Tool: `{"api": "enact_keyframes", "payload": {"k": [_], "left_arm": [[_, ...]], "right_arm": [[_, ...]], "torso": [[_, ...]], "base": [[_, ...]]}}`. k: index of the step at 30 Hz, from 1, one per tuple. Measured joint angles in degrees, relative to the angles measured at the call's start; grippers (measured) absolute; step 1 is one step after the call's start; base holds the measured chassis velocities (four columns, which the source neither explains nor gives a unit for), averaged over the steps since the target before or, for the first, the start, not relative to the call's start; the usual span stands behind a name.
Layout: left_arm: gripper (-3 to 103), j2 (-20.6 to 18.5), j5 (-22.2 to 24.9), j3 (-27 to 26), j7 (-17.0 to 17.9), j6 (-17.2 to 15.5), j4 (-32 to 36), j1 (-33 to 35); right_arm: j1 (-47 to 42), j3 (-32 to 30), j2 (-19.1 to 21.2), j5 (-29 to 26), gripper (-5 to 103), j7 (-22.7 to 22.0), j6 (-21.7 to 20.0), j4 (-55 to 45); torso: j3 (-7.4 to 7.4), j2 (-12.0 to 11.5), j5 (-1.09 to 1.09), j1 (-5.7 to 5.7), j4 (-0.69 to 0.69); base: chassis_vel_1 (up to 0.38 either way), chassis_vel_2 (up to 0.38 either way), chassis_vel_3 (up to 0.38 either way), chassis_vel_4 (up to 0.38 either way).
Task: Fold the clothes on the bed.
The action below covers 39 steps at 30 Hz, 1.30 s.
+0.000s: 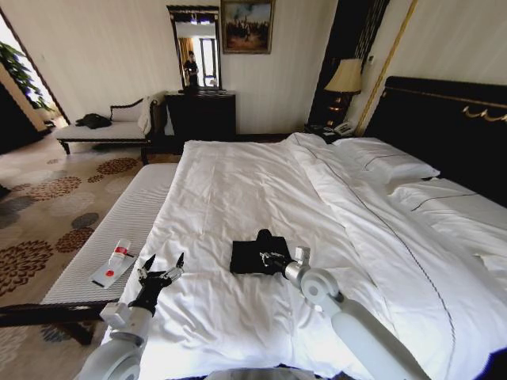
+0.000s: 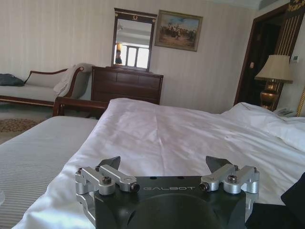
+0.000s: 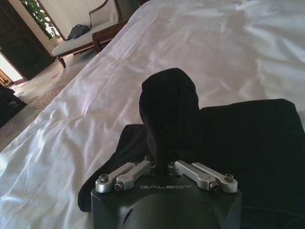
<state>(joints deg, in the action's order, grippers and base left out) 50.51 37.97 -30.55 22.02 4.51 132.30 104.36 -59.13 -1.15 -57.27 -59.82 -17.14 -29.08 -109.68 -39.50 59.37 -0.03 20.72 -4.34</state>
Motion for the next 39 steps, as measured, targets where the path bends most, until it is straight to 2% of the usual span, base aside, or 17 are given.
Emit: {"api": "enact_keyframes", "payload": {"k": [12,25,26,29,30,32,34,38,39], "left_arm": [[100,1.2,-0.9,-1.0,-0.3,0.4,0.3,1.7],[100,2.5,-1.4,-2.0,-0.7,0.6,1.0,3.0],[100,2.6,-1.4,-2.5,-1.0,0.7,1.0,3.2],[100,2.9,-1.4,-3.1,-1.3,0.9,1.1,3.7],[100,2.9,-1.4,-3.1,-1.3,0.9,1.1,3.7],[100,3.1,-1.4,-3.5,-1.4,0.9,1.3,4.1],[100,3.1,-1.4,-3.6,-1.4,0.9,1.4,4.1],[100,3.2,-1.6,-3.7,-1.4,1.0,1.6,4.2],[100,3.2,-1.6,-3.7,-1.4,1.0,1.6,4.2]], "right_arm": [[0.3,1.9,0.1,2.6,4,1.4,0.5,0.0],[1.5,4.6,-0.2,3.4,4,1.6,0.4,0.1],[1.7,4.9,-0.6,2.8,2,1.4,0.0,0.5],[2.0,5.2,-1.8,2.1,16,0.6,-0.4,1.2],[2.0,5.2,-1.8,2.1,16,0.6,-0.4,1.2],[2.3,5.4,-2.7,2.0,27,-0.1,-0.4,1.2],[2.5,5.6,-2.9,2.0,27,-0.5,-0.1,0.9],[2.7,6.0,-3.8,1.9,49,-1.6,1.7,-2.3],[2.7,6.0,-3.8,1.9,49,-1.6,1.7,-2.3]], "torso": [[0.00,0.0,0.00,0.00,0.00],[0.00,0.0,0.00,0.00,0.01],[0.00,0.0,0.00,0.00,0.01],[0.00,0.0,0.00,0.00,0.02],[0.00,0.0,0.00,0.00,0.02],[0.00,0.0,0.00,0.00,0.01],[0.00,0.0,0.00,0.00,0.01],[0.00,0.0,0.00,0.00,0.02],[0.00,0.0,0.00,0.00,0.02]], "base": [[0.000,0.000,0.000,0.000],[0.000,0.000,0.000,0.000],[0.000,0.000,0.000,0.000],[0.000,0.000,0.000,0.000],[0.000,0.000,0.000,0.000],[0.000,0.000,0.000,0.000],[0.000,0.000,0.000,0.000],[0.000,0.000,0.000,0.000],[0.000,0.000,0.000,0.000]]}}
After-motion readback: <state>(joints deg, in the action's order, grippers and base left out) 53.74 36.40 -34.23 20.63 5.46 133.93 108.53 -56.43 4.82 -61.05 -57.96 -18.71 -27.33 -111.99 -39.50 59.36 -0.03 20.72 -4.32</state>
